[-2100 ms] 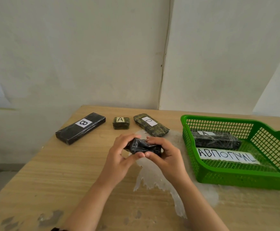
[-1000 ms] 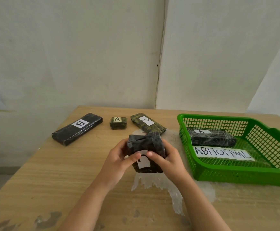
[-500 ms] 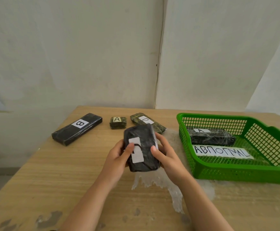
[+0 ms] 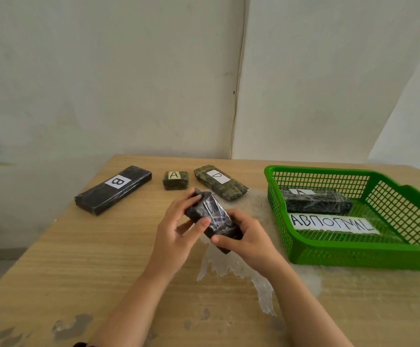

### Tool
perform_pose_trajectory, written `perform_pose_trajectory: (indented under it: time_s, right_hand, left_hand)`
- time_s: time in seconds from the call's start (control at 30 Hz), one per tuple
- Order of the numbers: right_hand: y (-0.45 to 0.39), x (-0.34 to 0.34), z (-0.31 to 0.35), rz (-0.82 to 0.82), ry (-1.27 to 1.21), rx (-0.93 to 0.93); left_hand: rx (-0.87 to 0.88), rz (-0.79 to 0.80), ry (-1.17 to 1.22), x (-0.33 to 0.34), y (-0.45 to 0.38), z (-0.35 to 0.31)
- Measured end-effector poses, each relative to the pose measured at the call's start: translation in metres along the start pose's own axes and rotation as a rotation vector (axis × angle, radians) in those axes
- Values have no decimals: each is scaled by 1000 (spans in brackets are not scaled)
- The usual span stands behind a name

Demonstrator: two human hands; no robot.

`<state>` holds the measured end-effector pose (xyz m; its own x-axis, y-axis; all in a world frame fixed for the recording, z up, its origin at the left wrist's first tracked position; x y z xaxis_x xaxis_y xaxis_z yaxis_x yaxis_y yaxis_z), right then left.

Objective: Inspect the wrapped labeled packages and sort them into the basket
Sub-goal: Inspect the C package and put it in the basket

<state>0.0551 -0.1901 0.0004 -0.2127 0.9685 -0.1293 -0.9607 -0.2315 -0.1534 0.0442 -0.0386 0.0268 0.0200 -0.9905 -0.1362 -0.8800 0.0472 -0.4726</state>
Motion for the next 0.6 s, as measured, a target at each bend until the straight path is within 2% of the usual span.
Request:
perform_pose_trajectory:
  time_s: [0.1, 0.23, 0.43, 0.53, 0.6]
  right_hand:
    - [0, -10, 0, -129, -83, 21]
    - [1, -5, -7, -105, -211, 110]
    - [1, -15, -3, -229, -23, 53]
    - [2, -11, 0, -188, 9, 54]
    - [2, -4, -3, -132, -79, 70]
  left_hand:
    - [17, -94, -52, -10, -3, 1]
    - [-102, -102, 76, -10, -2, 14]
    - [-270, -155, 169, -9, -1, 33]
    - [-268, -205, 155, -13, -2, 30]
    - [-292, -243, 249, -16, -3, 31]
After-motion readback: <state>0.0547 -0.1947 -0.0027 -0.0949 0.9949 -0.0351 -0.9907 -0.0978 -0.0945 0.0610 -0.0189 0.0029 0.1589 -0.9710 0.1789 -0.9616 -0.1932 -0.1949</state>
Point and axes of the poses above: each hand's wrist, its own y-axis away from the middle knuckle, its own x-axis out of the palm, z = x × y, the point moved 9 cm from there along -y, towards the middle knuckle, and after that the axes turned 5 degrees about -y, right-handed, at the moved point
